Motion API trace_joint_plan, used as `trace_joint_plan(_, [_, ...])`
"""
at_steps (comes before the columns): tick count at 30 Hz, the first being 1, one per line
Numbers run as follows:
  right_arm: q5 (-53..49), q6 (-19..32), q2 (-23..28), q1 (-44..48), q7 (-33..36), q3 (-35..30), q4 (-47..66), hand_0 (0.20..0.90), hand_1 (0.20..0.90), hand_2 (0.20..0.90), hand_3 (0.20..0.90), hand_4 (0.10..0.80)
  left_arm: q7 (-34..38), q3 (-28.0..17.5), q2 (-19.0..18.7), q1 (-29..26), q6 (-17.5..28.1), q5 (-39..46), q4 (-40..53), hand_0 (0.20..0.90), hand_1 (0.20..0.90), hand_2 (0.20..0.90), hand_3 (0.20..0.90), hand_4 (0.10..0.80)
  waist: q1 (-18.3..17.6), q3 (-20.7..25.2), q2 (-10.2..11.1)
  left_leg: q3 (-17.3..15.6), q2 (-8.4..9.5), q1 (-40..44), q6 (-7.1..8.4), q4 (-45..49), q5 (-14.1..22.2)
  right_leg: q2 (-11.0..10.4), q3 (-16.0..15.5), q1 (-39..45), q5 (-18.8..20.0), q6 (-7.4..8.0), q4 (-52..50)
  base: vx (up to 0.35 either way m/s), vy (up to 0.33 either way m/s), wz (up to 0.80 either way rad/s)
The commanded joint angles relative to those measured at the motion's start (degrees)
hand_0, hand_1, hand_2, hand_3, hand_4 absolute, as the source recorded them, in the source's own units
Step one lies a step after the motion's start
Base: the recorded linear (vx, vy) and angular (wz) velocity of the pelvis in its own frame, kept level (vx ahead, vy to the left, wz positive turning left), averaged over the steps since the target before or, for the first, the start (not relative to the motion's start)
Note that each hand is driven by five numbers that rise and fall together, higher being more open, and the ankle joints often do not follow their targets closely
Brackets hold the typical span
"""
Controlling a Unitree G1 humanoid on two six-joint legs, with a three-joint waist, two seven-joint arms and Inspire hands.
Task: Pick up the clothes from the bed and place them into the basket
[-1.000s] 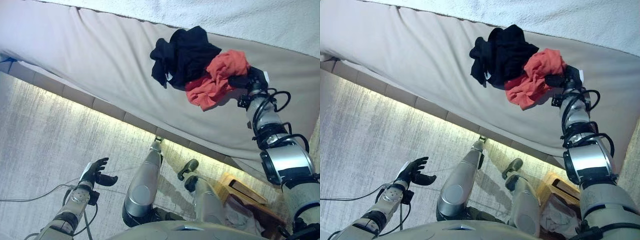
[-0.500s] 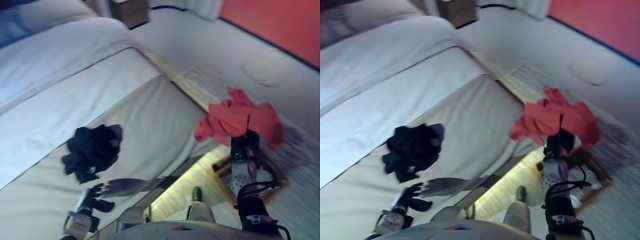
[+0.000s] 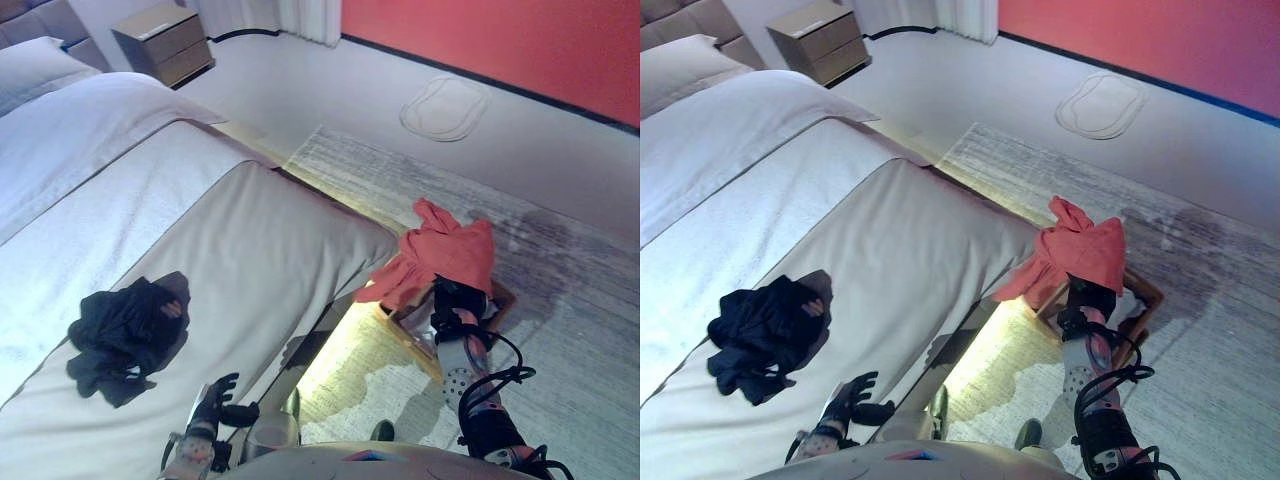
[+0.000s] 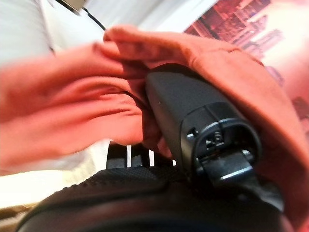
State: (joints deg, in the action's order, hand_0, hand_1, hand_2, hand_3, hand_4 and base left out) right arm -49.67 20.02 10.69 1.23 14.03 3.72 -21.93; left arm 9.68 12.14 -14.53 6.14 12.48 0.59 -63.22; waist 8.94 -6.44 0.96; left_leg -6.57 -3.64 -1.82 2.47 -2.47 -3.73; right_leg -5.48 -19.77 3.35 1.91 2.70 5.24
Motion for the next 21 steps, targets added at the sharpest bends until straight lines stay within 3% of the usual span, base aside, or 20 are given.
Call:
trace_joint_plan(1, [3.9, 6.9, 1.9, 2.3, -0.7, -5.7, 10.5, 0.3, 0.3, 0.3, 0.2, 0.1, 1.4, -0.3, -2.9, -1.2, 2.5, -1.1, -2.4, 0.9, 0.9, 0.9, 0.9, 0.8, 0.1, 2.8, 0.2, 0.5, 2.64, -2.5, -1.4, -0.4, 0.1, -1.9, -2.1, 3.9, -4.2, 3.58, -5.1, 0.014, -0.056, 0.01])
trace_joint_plan(11, [2.9, 5.0, 4.6, 2.5, -0.5, -6.4, 8.1, 0.3, 0.3, 0.3, 0.2, 0.1, 1.4, -2.0, -3.0, -0.1, 2.9, -1.5, -2.5, 0.9, 0.9, 0.9, 0.9, 0.8, -1.5, 3.2, -0.2, 0.6, 1.39, -1.0, 0.67, -0.8, -0.3, -1.0, -1.5, 3.0, -2.7, 2.59, -3.1, -0.01, -0.039, -0.01])
trace_joint_plan(18, [5.8, 4.3, 6.4, 2.7, 7.0, -7.8, 5.0, 0.3, 0.3, 0.3, 0.2, 0.1, 0.3, -1.7, -2.9, -0.5, 3.1, -1.6, -1.3, 0.9, 0.9, 0.9, 0.9, 0.8, -1.4, 2.9, -0.4, 0.9, 0.97, -1.4, 1.7, -0.6, -0.9, -0.8, -2.0, 3.1, -2.0, 2.27, -2.0, -0.006, -0.027, 0.02])
trace_joint_plan(21, [7.4, 2.7, 7.9, 2.8, 10.8, -8.6, 1.3, 0.3, 0.3, 0.3, 0.2, 0.1, -1.2, -1.6, -3.1, -0.8, 3.7, -0.6, -0.6, 0.9, 0.9, 0.9, 0.9, 0.8, -1.8, 2.2, 0.1, 1.7, 1.26, -2.4, 2.0, 3.7, 0.7, -0.9, -1.2, 2.4, -1.7, 1.53, -2.4, -0.011, -0.009, 0.03])
